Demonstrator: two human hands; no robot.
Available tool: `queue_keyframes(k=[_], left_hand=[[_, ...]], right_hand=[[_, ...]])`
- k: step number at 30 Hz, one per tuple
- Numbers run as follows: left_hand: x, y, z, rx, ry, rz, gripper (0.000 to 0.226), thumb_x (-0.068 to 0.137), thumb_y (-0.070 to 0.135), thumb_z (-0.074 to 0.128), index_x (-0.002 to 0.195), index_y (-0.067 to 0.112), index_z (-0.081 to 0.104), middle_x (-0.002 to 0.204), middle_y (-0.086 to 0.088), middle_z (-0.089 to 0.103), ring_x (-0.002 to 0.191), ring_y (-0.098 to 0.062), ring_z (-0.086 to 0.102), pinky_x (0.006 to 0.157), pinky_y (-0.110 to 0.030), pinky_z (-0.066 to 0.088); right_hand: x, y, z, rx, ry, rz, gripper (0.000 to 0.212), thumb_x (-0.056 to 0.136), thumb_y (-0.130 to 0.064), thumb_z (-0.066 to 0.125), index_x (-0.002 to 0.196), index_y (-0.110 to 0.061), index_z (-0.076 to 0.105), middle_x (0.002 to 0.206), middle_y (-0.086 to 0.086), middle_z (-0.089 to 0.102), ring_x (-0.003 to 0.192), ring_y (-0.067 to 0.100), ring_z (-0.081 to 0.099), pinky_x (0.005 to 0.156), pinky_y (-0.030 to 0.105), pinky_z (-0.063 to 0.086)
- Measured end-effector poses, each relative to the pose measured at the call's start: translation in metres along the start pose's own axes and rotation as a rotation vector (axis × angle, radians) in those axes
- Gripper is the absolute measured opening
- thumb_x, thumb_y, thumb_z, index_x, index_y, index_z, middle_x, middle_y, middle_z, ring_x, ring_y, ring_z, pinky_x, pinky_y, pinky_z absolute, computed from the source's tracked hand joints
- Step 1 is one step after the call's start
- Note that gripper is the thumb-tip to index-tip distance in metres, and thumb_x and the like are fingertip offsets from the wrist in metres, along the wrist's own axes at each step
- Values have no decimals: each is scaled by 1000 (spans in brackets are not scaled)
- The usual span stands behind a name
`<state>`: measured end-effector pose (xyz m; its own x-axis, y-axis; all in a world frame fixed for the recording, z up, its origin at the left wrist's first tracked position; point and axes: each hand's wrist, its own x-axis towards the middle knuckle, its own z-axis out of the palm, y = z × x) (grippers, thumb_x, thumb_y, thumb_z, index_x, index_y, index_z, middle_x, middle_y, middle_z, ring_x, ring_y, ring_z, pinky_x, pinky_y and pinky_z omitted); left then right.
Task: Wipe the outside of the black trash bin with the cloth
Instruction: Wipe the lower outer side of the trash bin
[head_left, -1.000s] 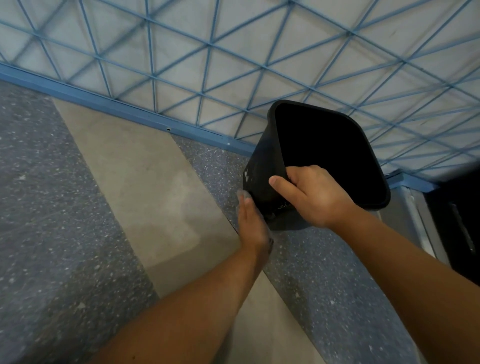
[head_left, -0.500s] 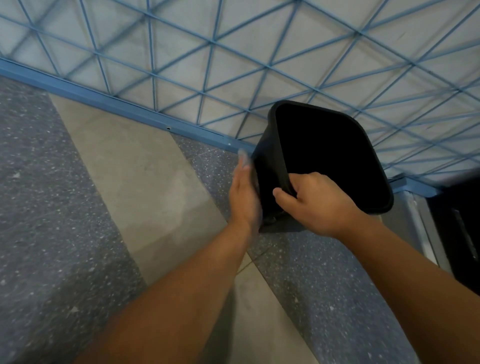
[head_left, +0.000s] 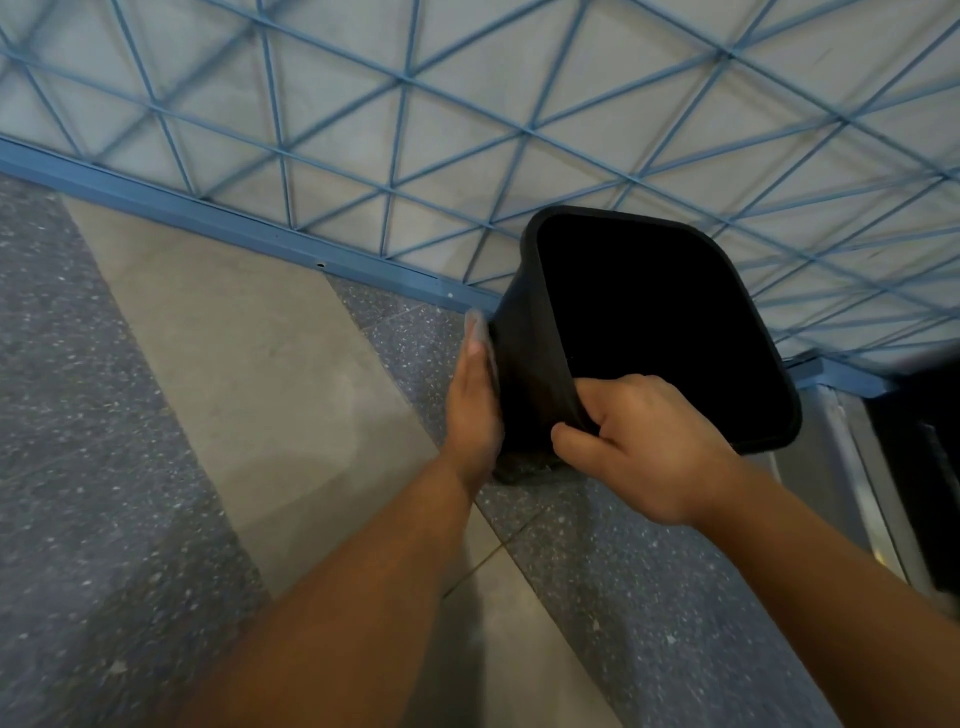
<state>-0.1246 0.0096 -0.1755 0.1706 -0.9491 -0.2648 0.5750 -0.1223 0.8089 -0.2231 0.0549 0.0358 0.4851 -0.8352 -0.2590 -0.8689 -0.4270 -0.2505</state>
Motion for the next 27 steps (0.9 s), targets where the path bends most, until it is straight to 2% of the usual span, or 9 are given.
queue_keyframes(k=[3, 7, 11, 14, 16, 18, 20, 24, 27], left_hand=[[-4, -6, -5, 30, 93, 5, 89, 96, 72, 49, 160, 13, 34, 168, -12, 34, 158, -26, 30, 130, -55, 22], [-15, 18, 6, 53, 6, 66, 54, 113, 42, 35, 162, 19, 35, 171, 4, 29, 158, -10, 27, 131, -33, 24], [-2, -11, -6, 7, -30, 75, 79, 99, 65, 53, 160, 18, 34, 168, -16, 32, 158, -34, 27, 129, -61, 19], [-10, 10, 5, 40, -1, 8, 70, 100, 62, 46, 160, 27, 37, 171, 3, 31, 158, -16, 27, 131, -49, 21], [-15, 6, 7, 102, -18, 119, 66, 104, 60, 38, 161, 27, 34, 172, 8, 26, 159, -8, 23, 132, -43, 18], [-4, -14, -1, 90, -15, 149, 76, 99, 71, 45, 161, 26, 35, 171, -4, 29, 160, -21, 25, 130, -54, 20], [11, -23, -3, -33, -3, -5, 90, 89, 77, 59, 158, 24, 38, 167, -13, 35, 156, -32, 32, 127, -61, 24], [-11, 21, 16, -47, -29, 56, 59, 109, 51, 42, 160, 23, 37, 168, 11, 33, 153, -4, 35, 128, -34, 30], [-5, 14, 9, -75, -25, 7, 61, 106, 52, 39, 158, 21, 40, 163, -4, 44, 152, -19, 40, 129, -48, 27]], right_hand=[[2, -1, 0, 0, 11, -19, 29, 85, -41, 52, 63, -22, 45, 58, -1, 51, 53, 16, 51, 54, 39, 44], [3, -2, 0, -6, 35, -23, 33, 86, -39, 53, 60, -22, 40, 57, -1, 50, 54, 17, 51, 54, 37, 43], [3, -3, -1, -2, 30, -17, 32, 85, -39, 54, 61, -22, 42, 59, 2, 52, 54, 18, 51, 54, 39, 44], [3, -3, -1, -3, 24, -20, 31, 85, -39, 54, 61, -22, 43, 59, 1, 52, 54, 17, 52, 53, 37, 43], [3, -3, -2, -3, 20, -15, 30, 85, -38, 55, 62, -22, 44, 59, 0, 52, 55, 16, 52, 53, 36, 43], [2, -3, -2, -4, 22, -10, 30, 84, -38, 55, 63, -19, 46, 60, 3, 53, 55, 18, 52, 54, 39, 44], [3, -3, -1, -1, 28, -5, 30, 84, -38, 55, 64, -17, 47, 60, 4, 53, 55, 19, 52, 55, 41, 45], [4, -3, -2, -10, 34, -8, 31, 84, -37, 55, 64, -15, 47, 60, 4, 52, 55, 19, 51, 55, 40, 44], [2, -3, -2, -14, 39, -7, 31, 84, -38, 54, 65, -14, 48, 60, 5, 53, 55, 20, 52, 55, 42, 45]])
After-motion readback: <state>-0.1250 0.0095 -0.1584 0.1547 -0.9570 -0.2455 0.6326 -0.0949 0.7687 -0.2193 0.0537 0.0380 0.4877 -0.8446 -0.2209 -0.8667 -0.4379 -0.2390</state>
